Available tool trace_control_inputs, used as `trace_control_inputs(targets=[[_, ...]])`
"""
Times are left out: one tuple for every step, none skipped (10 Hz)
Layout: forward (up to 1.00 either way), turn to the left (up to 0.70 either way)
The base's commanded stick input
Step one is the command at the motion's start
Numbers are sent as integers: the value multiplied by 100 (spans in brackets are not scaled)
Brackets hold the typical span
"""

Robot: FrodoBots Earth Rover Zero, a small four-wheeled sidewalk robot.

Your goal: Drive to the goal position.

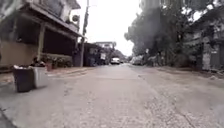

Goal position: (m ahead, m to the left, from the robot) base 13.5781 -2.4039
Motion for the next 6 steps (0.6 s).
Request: trace_control_inputs(targets=[[100,0],[100,0],[100,0],[100,0],[100,0],[100,0]])
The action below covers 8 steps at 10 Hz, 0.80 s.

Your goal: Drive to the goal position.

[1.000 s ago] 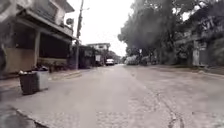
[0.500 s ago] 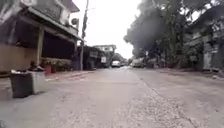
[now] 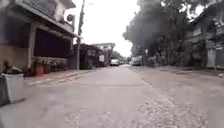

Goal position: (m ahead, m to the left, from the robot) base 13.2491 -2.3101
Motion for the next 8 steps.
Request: trace_control_inputs(targets=[[100,0],[100,0],[100,-1],[100,-18],[100,-18],[100,0],[100,0],[100,0]])
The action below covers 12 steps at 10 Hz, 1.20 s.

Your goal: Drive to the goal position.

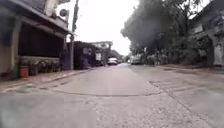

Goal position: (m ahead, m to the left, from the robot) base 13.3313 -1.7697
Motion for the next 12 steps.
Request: trace_control_inputs(targets=[[100,0],[100,0],[100,0],[100,0],[100,0],[100,0],[100,0],[100,0],[100,0],[100,0],[100,0],[100,0]])
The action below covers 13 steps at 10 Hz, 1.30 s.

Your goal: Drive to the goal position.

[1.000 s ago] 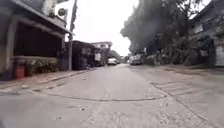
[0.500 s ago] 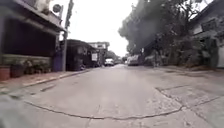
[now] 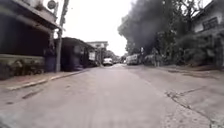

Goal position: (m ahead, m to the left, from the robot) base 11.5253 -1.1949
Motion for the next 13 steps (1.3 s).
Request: trace_control_inputs(targets=[[100,0],[100,0],[100,0],[100,0],[100,0],[100,18],[100,14],[100,0],[100,0],[100,0],[100,0],[100,0],[100,0]])
